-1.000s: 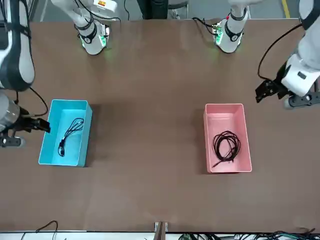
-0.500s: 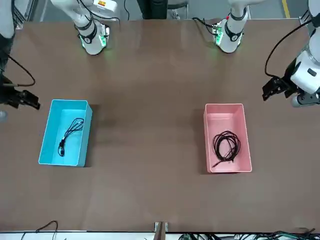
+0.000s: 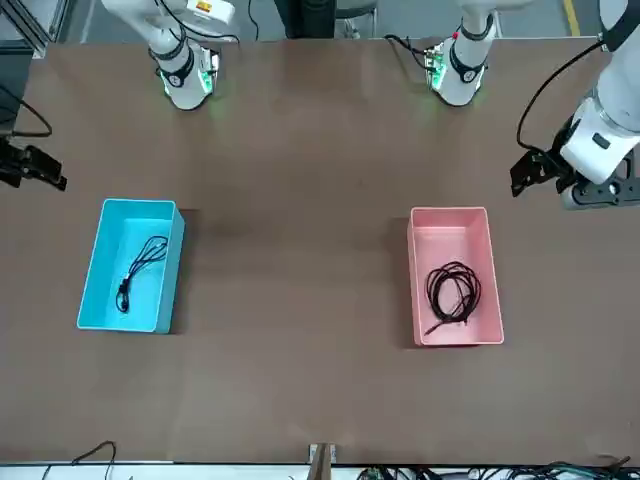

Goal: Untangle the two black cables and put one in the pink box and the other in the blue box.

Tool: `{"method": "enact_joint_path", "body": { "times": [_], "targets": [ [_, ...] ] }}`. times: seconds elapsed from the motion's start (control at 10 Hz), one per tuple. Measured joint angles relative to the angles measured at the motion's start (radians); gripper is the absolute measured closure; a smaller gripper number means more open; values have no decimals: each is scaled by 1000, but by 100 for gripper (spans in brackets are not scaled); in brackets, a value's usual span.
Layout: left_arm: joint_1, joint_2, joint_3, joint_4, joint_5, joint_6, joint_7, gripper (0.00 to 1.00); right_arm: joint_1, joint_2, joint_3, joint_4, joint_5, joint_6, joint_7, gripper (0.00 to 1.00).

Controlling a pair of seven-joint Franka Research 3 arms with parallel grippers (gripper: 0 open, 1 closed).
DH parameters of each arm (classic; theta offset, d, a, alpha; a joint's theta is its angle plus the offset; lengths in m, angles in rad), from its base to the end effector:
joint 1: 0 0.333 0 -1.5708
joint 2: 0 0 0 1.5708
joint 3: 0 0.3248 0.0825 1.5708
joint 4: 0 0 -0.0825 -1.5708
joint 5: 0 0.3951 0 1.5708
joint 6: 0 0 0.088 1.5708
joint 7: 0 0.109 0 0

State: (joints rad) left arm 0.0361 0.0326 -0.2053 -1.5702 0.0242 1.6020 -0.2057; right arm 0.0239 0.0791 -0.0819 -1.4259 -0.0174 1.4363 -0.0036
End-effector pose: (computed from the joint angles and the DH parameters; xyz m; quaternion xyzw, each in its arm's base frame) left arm 0.5708 -0.0929 0.6161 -0.9998 -0.0179 -0.0016 0.0086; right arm 0.5760 -0.0334 0.6440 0.9990 -0.0280 -0.0346 0.0108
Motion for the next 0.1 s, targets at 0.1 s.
{"method": "enact_joint_path", "body": {
  "times": [0.1],
  "targets": [
    [0, 0, 1, 0, 0, -1, 0, 0, 3, 0, 1, 0, 0, 0, 0, 0]
  ]
}}
